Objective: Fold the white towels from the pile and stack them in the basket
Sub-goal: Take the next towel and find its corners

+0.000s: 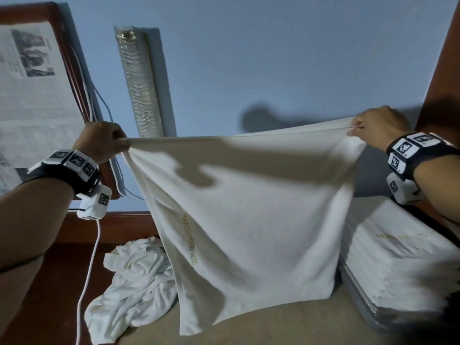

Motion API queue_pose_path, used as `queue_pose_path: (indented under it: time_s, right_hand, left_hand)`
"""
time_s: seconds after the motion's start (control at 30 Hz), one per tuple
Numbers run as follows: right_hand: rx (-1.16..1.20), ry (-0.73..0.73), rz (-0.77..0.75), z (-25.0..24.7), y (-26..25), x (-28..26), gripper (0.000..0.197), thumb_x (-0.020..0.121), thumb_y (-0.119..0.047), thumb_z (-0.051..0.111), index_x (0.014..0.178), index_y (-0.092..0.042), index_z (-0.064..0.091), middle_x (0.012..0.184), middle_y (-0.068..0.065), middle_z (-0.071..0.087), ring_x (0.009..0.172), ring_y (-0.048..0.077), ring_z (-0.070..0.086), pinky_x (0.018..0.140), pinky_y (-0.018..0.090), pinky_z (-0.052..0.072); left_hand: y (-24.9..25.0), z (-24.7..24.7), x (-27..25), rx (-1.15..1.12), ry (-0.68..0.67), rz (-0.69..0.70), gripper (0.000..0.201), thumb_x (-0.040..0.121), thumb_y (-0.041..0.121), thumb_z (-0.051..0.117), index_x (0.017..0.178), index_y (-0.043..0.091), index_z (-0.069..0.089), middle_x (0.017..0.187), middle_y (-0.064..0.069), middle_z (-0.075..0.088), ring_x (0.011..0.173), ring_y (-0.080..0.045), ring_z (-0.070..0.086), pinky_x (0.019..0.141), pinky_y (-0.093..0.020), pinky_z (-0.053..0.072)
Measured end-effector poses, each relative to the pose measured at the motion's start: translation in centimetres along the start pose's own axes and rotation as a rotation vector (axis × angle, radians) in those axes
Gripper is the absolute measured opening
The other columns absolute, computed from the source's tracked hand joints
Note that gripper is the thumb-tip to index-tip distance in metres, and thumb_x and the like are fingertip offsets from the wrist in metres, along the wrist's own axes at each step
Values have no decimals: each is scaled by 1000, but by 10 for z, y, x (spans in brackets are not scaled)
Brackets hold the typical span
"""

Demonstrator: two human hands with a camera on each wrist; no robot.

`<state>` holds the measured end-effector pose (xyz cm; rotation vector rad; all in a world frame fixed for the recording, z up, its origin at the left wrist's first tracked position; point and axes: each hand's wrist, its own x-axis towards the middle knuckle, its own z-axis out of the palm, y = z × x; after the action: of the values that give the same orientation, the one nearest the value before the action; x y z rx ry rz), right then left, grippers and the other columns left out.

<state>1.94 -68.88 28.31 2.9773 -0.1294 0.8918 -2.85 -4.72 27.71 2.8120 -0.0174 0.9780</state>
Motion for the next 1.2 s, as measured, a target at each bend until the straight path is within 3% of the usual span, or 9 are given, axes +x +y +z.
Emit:
queue_pose_path:
  time_s: [0.23, 0.33, 0.4, 0.5, 0.63, 0.77, 0.83, 1.0, 1.2]
  right_hand:
    - [-108, 23, 16, 18, -10, -11, 28, 88, -14, 76, 100, -6, 53, 91, 30, 66, 85, 48, 65, 74, 46, 55]
    - [-121, 3, 44, 22, -10, -9, 39, 86, -19, 78, 105, -7, 45, 95, 30, 64, 89, 47, 64, 68, 41, 46]
    - [-126, -66, 20, 23, -11, -8, 33, 88, -22, 77, 109, -8, 56, 97, 25, 65, 90, 45, 65, 71, 40, 49]
    - [-140, -183, 23, 26, -14, -10, 18, 86, -22, 75, 94, -8, 68, 89, 17, 61, 87, 39, 64, 77, 40, 58]
    - [-115, -301, 73, 35, -14, -17, 32, 78, -34, 82, 76, -11, 61, 88, 15, 61, 84, 36, 61, 69, 33, 48]
    - [-188, -353, 153, 50, -5, -27, 40, 73, -45, 87, 79, -15, 61, 106, 14, 67, 107, 37, 57, 89, 42, 46]
    - [-243, -318, 155, 54, -1, -34, 45, 74, -56, 84, 76, -17, 62, 96, 8, 62, 111, 34, 54, 90, 44, 42]
    - [24, -197, 68, 67, 15, -45, 48, 81, -47, 84, 58, -16, 55, 79, 8, 54, 81, 34, 57, 68, 36, 46]
    - [465, -4, 191, 70, 14, -61, 27, 85, -41, 83, 81, -17, 73, 79, 7, 70, 86, 31, 67, 74, 33, 45]
  left_hand:
    - [-5, 17, -2, 19, -36, -118, 18, 84, 18, 73, 71, 23, 61, 67, -5, 62, 69, -30, 59, 66, -37, 48]
    - [-1, 16, -2, 26, -26, -137, 13, 84, 16, 73, 74, 18, 65, 69, -9, 63, 72, -33, 61, 66, -40, 52]
    - [1, 17, -2, 19, -16, -144, 12, 84, 15, 76, 77, 14, 67, 69, -9, 63, 72, -32, 61, 66, -39, 51]
    - [4, 21, -4, 1, -3, -136, 13, 84, 16, 79, 78, 12, 69, 68, -7, 63, 70, -27, 59, 64, -36, 46]
    - [14, 25, -8, -17, 11, -81, 12, 84, 14, 80, 79, 11, 69, 70, -6, 63, 72, -29, 61, 65, -38, 50]
    - [17, 29, -17, -35, 41, -27, 11, 83, 13, 80, 80, 12, 69, 69, -6, 65, 71, -29, 62, 66, -37, 50]
    - [10, 35, -22, -33, 28, -46, 12, 82, 12, 79, 77, 14, 68, 67, -6, 64, 67, -27, 61, 63, -34, 48]
    - [-12, 50, -37, 15, -11, -171, 20, 80, 19, 81, 68, 17, 65, 63, -5, 64, 64, -27, 60, 62, -35, 50]
    - [-36, 63, -55, -4, -57, -360, 23, 78, 30, 87, 67, 18, 71, 61, -2, 66, 63, -25, 62, 60, -33, 50]
